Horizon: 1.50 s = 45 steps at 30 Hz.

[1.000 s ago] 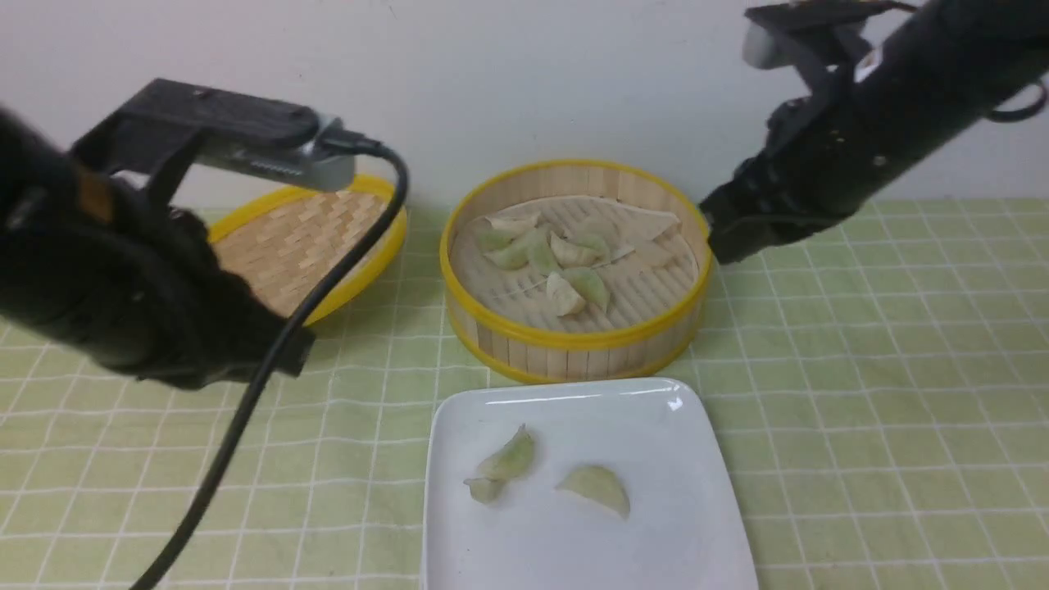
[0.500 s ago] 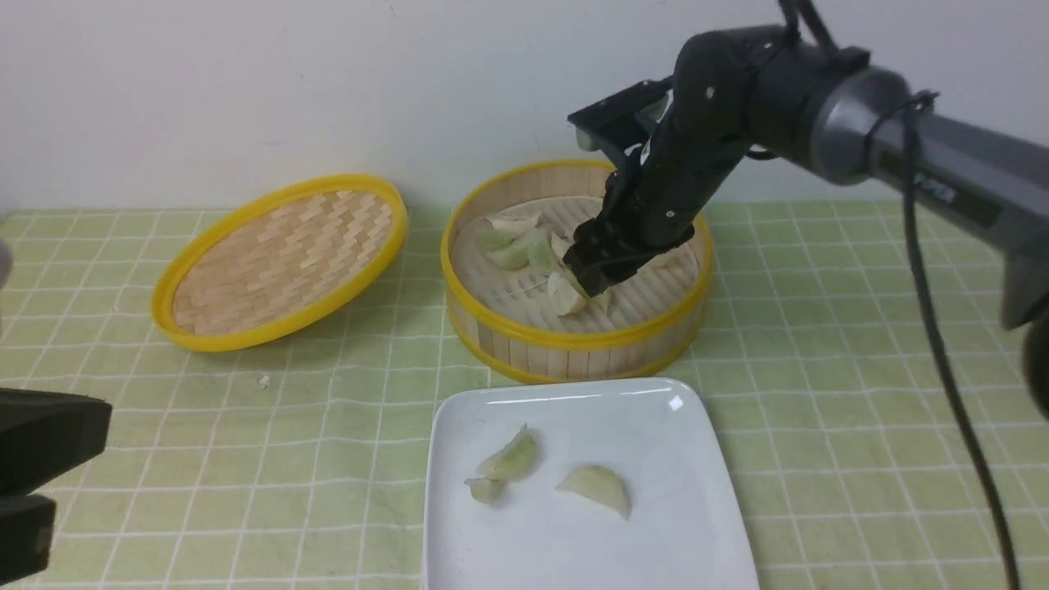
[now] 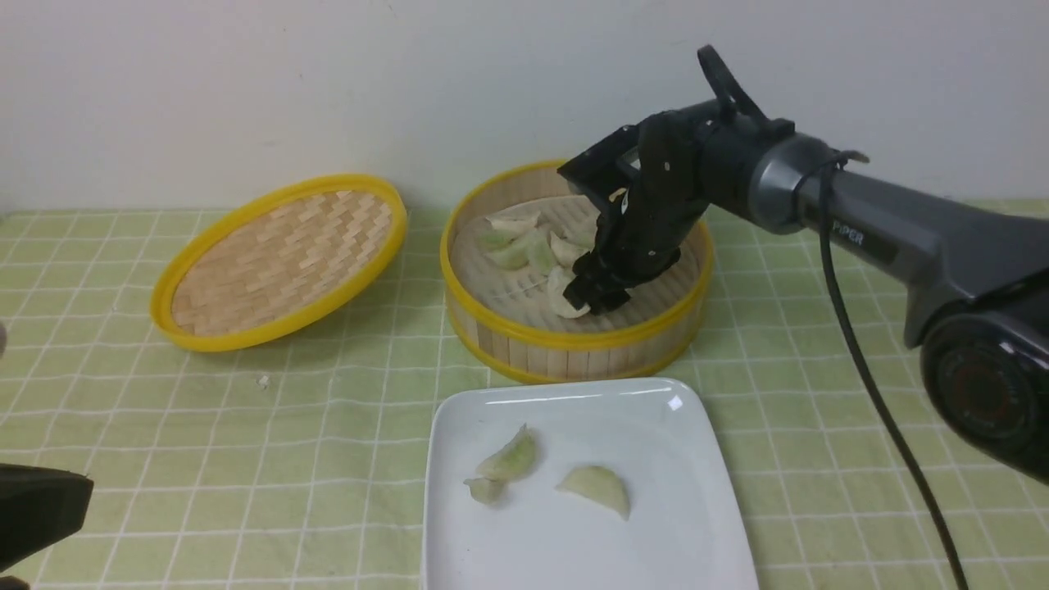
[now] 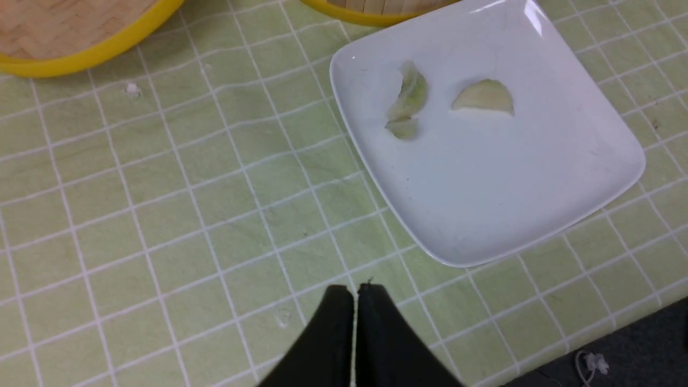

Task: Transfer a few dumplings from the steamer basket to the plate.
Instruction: Use the right arm to grab a dumpling from inside the steamer, then use the right arm to put the dumpling into the plate

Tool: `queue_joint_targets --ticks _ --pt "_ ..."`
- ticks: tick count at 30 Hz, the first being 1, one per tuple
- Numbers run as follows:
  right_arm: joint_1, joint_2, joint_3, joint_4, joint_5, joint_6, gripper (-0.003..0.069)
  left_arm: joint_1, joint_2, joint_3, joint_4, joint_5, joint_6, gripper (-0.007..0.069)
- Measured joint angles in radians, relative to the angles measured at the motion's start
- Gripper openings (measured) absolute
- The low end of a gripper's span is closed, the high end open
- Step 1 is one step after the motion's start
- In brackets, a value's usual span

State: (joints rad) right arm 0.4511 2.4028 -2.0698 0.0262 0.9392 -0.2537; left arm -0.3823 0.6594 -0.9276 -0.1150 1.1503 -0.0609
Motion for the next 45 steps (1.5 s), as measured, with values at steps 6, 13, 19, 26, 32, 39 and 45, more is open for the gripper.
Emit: queue_joint_targets --ticks 6,13,19,26,32,39,45 --pt "0.000 -0.001 -0.041 0.008 0.044 0.018 0.0158 0.000 0.000 0.000 -0.002 0.000 0.000 -0.0006" --pt "0.000 -0.130 -0.148 0.021 0.283 0.054 0.0164 0.000 0.000 0.000 -0.003 -0.006 0.000 -0.0006" --pt "0.001 -0.343 0.051 0.102 0.293 0.066 0.0164 0.000 0.000 0.000 -0.005 -0.044 0.000 -0.0006" --pt "0.011 -0.491 0.486 0.258 0.287 0.042 0.0164 0.000 -0.001 0.000 -0.005 -0.062 0.000 -0.0006" --pt "0.012 -0.439 0.644 0.324 0.100 0.071 0.0164 0.000 -0.001 0.000 -0.005 -0.069 0.000 -0.0006" --pt "0.012 -0.420 0.635 0.358 0.093 0.076 0.0335 0.000 -0.001 0.000 -0.005 -0.080 0.000 -0.0006" --pt "0.012 -0.439 0.558 0.364 0.247 0.075 0.0519 0.000 -0.001 0.000 -0.005 -0.076 0.000 -0.0006"
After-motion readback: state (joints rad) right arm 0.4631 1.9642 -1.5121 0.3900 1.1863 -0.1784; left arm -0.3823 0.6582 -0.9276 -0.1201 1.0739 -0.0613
